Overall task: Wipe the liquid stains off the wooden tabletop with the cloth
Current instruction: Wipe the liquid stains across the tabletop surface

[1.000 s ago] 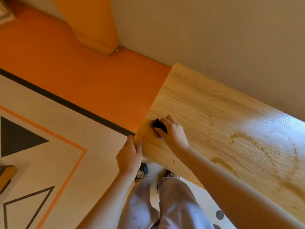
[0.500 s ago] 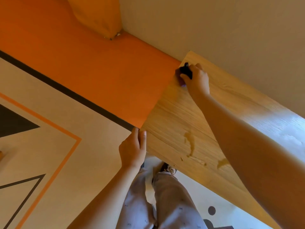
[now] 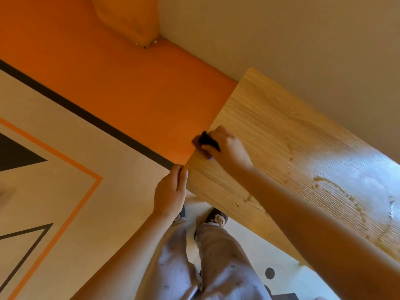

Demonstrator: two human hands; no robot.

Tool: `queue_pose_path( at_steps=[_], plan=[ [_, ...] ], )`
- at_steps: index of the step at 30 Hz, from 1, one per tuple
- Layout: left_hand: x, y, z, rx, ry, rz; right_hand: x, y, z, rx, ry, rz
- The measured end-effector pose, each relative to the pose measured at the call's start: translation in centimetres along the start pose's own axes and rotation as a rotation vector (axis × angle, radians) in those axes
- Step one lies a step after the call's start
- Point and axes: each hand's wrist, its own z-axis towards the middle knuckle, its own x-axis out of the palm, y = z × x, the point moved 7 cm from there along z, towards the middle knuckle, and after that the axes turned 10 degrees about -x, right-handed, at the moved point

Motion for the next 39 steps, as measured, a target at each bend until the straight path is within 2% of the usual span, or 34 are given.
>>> queue_pose_path(
  at_steps=[4,6,9,13,15,17,20,26,29,31,35,39],
  plan=[
    [-1.2,1.3,-1.2,-0.097,0.000,-0.088,-4.1,-5.9,2.5,0.276,-0.133,-0.076],
    [-1.4,1.8,-1.7,-0.160,-0.020,-0.159,-4.2,-6.0,2.5,0.315,-0.176,-0.099],
    [-1.1,2.0,-2.2,-0.236,-0.017,-0.269,-1.5,-2.4,0.8,0.245,-0.129,-0.044],
    [-1.3,2.0,-1.8,-0.285,0.074,-0.390,3.4,4.2,-3.4,0.083,-0.048,0.062],
    [-2.2,2.8,-1.4,-0.333,0.055,-0.416,4.8,6.3,-5.0,0.059,-0.029,0.085],
    [-3.5,3.6,-1.0,-0.369,-0.003,-0.377,5.3,7.4,-5.7,0.031,0.013,0.088],
    [-4.6,2.9,0.0,-0.308,0.006,-0.250,4.0,5.9,-5.6,0.039,0.049,0.080],
    [-2.1,-1.7,3.8,-0.160,0.111,0.013,-2.8,-3.4,-5.3,0.390,-0.213,0.008],
    [0.3,-3.1,4.5,-0.158,0.173,0.086,-2.8,-3.5,-6.5,0.494,-0.322,0.016],
    [1.5,-3.1,4.6,-0.171,0.200,0.133,-1.0,-1.2,-7.6,0.442,-0.299,0.019],
    [1.5,-3.2,4.6,-0.151,0.177,0.164,2.2,4.2,-10.3,0.215,-0.143,0.067],
    [1.5,-3.4,4.2,-0.163,0.190,0.142,1.9,3.8,-11.1,0.132,-0.011,0.065]
  ],
)
